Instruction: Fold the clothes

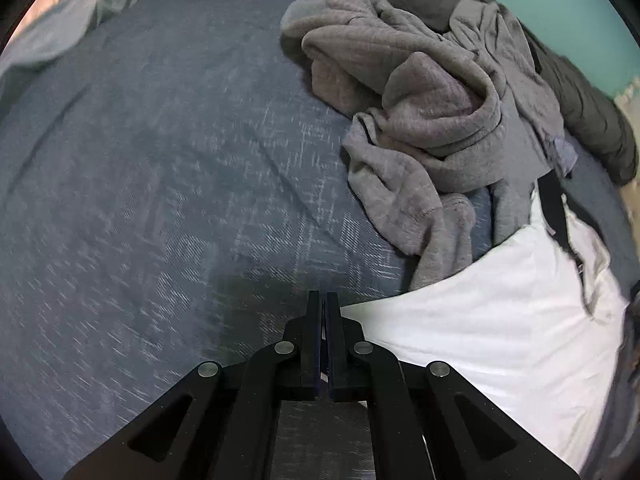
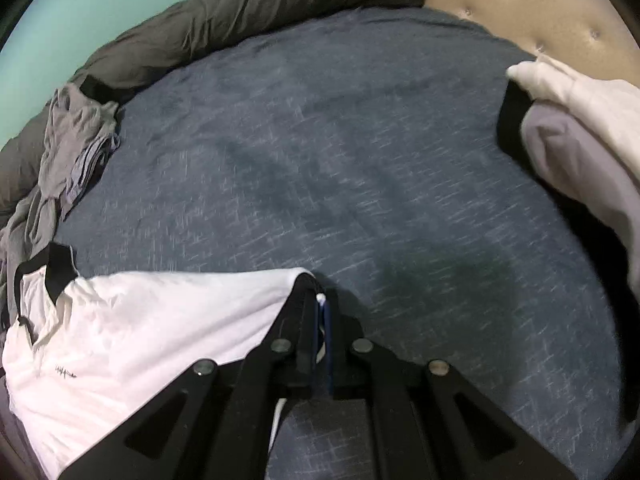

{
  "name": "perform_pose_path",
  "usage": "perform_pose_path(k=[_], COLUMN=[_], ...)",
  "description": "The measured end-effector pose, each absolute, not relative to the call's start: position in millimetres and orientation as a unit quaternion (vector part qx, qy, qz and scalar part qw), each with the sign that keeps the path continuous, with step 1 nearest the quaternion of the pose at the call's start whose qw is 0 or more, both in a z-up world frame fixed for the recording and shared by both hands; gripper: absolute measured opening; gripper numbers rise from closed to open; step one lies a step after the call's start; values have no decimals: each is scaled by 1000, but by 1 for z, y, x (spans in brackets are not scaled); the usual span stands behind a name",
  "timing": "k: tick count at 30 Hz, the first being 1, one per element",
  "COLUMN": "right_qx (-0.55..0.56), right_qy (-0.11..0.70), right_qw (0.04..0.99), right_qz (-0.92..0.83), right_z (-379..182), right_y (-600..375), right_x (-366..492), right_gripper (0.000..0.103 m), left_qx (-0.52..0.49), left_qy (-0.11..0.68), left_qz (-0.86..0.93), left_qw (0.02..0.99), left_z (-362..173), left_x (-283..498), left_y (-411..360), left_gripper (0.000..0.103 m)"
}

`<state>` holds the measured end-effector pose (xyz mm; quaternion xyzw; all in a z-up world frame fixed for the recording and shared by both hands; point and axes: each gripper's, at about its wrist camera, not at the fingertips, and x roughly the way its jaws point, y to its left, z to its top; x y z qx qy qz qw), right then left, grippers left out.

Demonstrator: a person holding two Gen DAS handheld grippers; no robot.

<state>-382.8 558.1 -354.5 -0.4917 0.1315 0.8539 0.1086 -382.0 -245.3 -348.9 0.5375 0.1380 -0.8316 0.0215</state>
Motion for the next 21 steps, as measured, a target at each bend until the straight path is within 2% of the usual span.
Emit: perform_pose_path(k=[1,2,3,5,8,9,11,21], right_qx=[-496,-499,-503,-505,-499,-494,-489,-495], right_qy=[133,133,133,132,145,154,176,204], right_qw=[108,111,117,126,143,149,154,80], right_qz=[851,849,846,843,842,842,840,841], right_z=[-355,-356,-355,-352,-343,-341,-337,-324], right_y=[557,557,558,560,568,572,578,533], right_x=[-382,-381,-379,-374,-362,-356,-344,-276], right_gripper=[3,5,6,6,14,24,34,35], left_qx=[538,536,533,531,528,527,523,521], left_qy=[150,154,158,163,166,166,168,193], left_qz=[-829,-830,-831,-831,-832,-832,-834,-831], left_qw=[21,24,28,37,43,46,48,11], left_z=[-349,-348,-346,-340,-329,-325,-317,-295], left_x=[-380,-377,-374,-367,-353,-348,-337,-274], left_y=[-247,-250,-252,-256,-260,-260,-257,-210], left_gripper=[2,9,23,40,40,41,42,51])
